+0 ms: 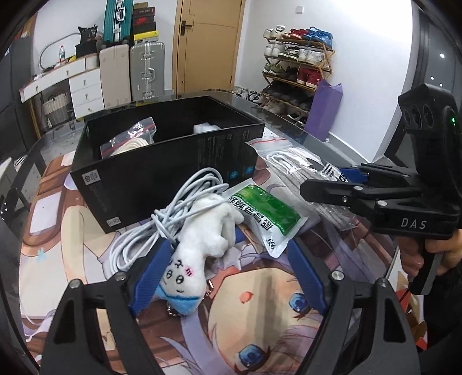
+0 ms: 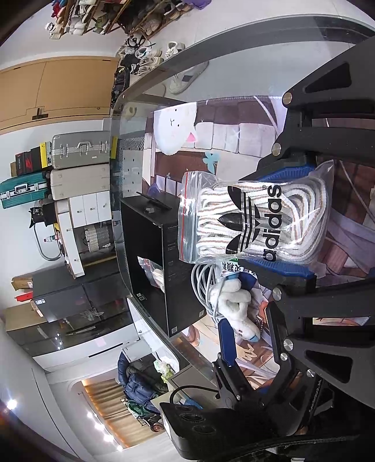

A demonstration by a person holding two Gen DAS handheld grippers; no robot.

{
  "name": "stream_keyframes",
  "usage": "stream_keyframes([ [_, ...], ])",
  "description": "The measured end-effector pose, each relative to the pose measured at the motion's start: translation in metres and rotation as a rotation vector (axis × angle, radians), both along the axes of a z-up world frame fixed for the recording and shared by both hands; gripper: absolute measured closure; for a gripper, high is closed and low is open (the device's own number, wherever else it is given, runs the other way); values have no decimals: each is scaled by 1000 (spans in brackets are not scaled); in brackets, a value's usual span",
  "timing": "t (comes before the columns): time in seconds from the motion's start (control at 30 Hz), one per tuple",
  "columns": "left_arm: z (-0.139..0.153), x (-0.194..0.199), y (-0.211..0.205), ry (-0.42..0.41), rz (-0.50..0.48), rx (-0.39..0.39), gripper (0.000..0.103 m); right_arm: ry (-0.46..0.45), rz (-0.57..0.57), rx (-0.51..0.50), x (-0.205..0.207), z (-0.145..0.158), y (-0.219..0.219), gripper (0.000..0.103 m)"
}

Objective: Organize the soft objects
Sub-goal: 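Grasp the white plush doll with the left tool, then carry the plush doll and Adidas bag over the black box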

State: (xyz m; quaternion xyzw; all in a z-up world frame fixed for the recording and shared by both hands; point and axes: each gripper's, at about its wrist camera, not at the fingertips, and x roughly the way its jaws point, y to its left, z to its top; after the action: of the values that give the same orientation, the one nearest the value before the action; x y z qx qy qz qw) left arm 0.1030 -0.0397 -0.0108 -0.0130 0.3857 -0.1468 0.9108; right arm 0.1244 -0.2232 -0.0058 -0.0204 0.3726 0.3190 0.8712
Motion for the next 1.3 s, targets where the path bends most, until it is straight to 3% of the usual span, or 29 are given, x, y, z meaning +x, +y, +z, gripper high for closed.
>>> stream_keyframes([
  [0.17,-1,2,1,38,2,11,42,1,-3,2,0,1,-1,56],
  [0.53,-13,16,-1,65,39,33,44,-1,7,1,-2,2,1,56],
  [0.67,-13,17,-2,55,53,67,61,1,5,0,-2,2,2,56],
  [0.83,-13,9,-3,43,34,84,69,3,5,1,-2,1,2,56],
  [0.87,-13,6,-2,44,30,81,78,2,6,1,-2,1,2,56],
  [1.3,-2,-25,13,24,25,28,78,-11,27,0,-7,3,9,56],
])
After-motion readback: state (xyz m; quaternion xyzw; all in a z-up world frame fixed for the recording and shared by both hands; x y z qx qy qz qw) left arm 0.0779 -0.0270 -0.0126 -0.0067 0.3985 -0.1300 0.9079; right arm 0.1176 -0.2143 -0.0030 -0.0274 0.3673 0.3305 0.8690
